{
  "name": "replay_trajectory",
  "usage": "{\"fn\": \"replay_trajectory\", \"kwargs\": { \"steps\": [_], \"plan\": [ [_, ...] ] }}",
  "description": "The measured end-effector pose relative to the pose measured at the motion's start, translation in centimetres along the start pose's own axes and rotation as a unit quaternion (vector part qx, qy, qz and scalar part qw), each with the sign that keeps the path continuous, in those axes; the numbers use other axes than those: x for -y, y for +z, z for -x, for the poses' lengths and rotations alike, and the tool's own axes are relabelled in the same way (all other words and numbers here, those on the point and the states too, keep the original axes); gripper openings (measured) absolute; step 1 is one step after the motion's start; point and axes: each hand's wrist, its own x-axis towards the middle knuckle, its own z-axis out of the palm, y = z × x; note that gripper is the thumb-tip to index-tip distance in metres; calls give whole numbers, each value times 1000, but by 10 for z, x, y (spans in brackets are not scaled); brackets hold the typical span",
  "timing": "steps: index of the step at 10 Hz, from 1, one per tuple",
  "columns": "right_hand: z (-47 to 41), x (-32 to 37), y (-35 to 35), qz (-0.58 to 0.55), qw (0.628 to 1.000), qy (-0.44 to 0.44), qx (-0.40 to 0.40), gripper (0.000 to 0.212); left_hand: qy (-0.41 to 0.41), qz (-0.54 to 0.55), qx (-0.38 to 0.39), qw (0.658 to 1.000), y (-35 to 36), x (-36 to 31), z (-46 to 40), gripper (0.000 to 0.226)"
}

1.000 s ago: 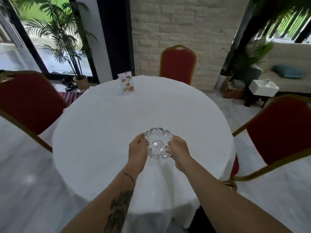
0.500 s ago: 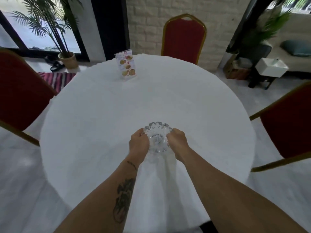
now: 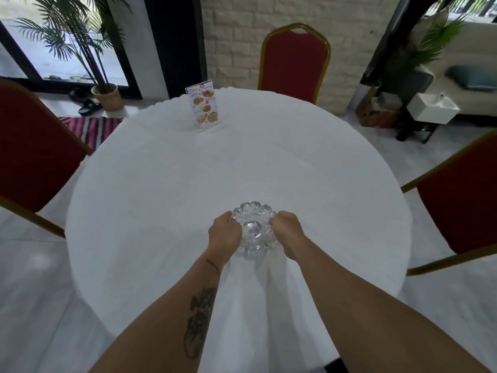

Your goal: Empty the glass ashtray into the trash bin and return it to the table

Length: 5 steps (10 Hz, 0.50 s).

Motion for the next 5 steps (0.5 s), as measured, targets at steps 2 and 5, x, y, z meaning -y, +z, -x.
{"fn": "replay_trajectory", "kwargs": {
  "steps": [2,5],
  "plan": [
    [6,-3,-8,36,999,-30,13,19,-9,-41,19,999,-1,2,-1,68],
    [48,3,-42,182,980,-71,34,55,15,-105,-15,994,-10,-12,35,40]
  ]
}}
